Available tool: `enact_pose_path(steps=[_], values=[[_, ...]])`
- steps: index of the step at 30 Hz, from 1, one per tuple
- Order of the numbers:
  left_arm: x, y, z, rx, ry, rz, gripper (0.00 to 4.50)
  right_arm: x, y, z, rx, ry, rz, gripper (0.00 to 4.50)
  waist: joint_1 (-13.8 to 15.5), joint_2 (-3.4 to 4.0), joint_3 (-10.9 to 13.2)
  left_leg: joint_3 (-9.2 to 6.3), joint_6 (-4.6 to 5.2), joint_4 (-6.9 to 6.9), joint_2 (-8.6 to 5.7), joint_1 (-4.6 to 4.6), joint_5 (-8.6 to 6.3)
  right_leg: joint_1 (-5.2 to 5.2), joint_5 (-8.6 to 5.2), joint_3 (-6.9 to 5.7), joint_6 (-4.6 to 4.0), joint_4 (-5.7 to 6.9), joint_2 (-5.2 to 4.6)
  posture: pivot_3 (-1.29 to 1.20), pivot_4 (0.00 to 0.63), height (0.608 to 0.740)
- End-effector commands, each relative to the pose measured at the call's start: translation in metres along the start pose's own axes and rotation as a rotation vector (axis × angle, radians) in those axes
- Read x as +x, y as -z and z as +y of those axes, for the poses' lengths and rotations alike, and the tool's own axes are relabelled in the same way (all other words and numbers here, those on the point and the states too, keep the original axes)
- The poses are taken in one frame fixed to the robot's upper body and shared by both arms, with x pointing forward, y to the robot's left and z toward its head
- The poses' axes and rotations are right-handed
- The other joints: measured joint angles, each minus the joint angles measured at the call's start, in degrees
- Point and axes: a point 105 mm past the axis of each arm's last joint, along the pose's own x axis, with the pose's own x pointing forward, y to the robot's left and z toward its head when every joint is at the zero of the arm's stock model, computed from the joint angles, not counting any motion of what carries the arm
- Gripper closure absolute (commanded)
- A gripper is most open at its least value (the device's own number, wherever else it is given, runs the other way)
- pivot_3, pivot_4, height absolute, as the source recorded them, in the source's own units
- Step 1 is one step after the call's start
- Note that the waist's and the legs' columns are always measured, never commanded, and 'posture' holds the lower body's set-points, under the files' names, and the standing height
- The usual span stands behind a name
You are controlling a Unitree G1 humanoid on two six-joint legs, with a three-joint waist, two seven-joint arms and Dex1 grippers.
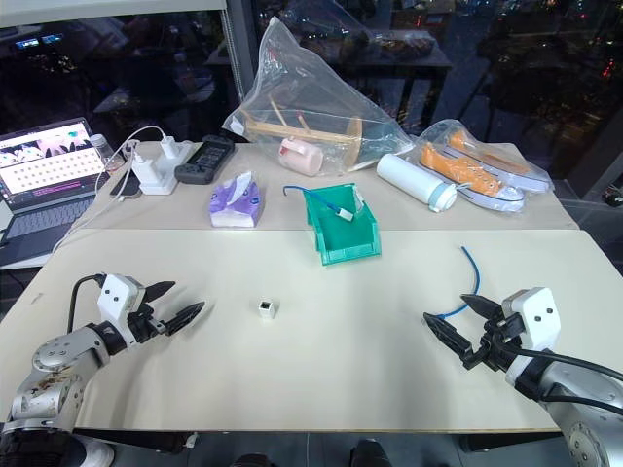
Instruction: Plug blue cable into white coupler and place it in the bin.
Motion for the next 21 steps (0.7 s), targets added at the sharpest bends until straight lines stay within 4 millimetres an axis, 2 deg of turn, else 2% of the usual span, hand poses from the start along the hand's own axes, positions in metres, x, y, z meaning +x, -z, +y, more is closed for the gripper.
enact_pose_path(steps=[1, 4, 7, 9, 13, 16, 18, 21], values=[[-0.004, -0.028, 0.007, 0.037, 0.046, -0.058, 0.0, -0.001, -0.016, -0.006, -0.075, -0.005, -0.031, 0.03, 0.0, 0.0, 0.0, 0.0, 0.0, 0.0, 0.0, 0.0, 0.0, 0.0, 0.0, 0.0, 0.0, 0.0, 0.0, 0.0, 0.15, 0.74], [-0.004, -0.073, 0.01, 0.09, 0.202, -0.097, 0.0, -0.001, -0.023, -0.012, -0.142, -0.066, 0.019, 0.03, -0.01, -0.27, 0.23, 0.0, -0.01, 0.04, 0.0, -0.06, 0.01, -0.07, 0.02, 0.0, -0.02, 0.09, 0.0, 0.0, 0.15, 0.74], [-0.001, -0.094, 0.005, 0.144, 0.324, -0.049, 0.0, 0.0, -0.022, -0.01, -0.218, -0.168, 0.118, 0.03, 0.01, -0.23, 0.21, -0.01, -0.02, 0.04, 0.0, -0.03, 0.01, 0.01, 0.03, -0.05, -0.04, 0.06, 0.0, 0.0, 0.15, 0.74], [0.002, -0.108, -0.004, 0.192, 0.419, -0.011, 0.0, 0.003, -0.025, -0.017, -0.296, -0.21, 0.176, 0.03, -0.2, -0.21, 0.21, -0.01, 0.0, 0.03, -0.01, 0.05, 0.0, 0.09, -0.01, -0.04, 0.01, 0.03, 0.0, 0.0, 0.15, 0.74], [0.004, -0.128, -0.025, 0.222, 0.572, 0.049, 0.0, 0.011, -0.024, -0.027, -0.405, -0.273, 0.258, 0.03, -0.81, -0.24, 0.23, -0.01, 0.03, 0.0, 0.0, -0.08, -0.01, -0.03, -0.01, -0.04, 0.01, -0.01, 0.01, 0.0, 0.15, 0.74], [0.001, -0.149, -0.059, 0.176, 0.752, 0.053, 0.0, 0.025, -0.022, -0.038, -0.475, -0.324, 0.291, 0.03, -1.6, -0.4, 0.38, -0.01, 0.06, 0.03, 0.0, -0.18, -0.03, -0.09, -0.01, -0.05, 0.01, 0.02, 0.01, 0.0, 0.15, 0.74], [-0.001, -0.152, -0.074, 0.159, 0.814, 0.068, 0.0, 0.032, -0.015, -0.043, -0.498, -0.358, 0.325, 0.03, -1.82, -0.38, 0.42, 0.0, 0.06, 0.09, -0.01, -0.23, -0.03, -0.08, 0.02, -0.04, 0.05, 0.01, -0.01, 0.0, 0.15, 0.74], [-0.006, -0.153, -0.087, 0.139, 0.855, 0.093, 0.0, 0.039, -0.006, -0.047, -0.523, -0.402, 0.362, 0.03, -2.03, -0.29, 0.47, 0.0, 0.11, 0.01, 0.0, -0.18, -0.06, -0.1, 0.0, -0.04, 0.05, 0.06, 0.0, 0.0, 0.15, 0.74]])
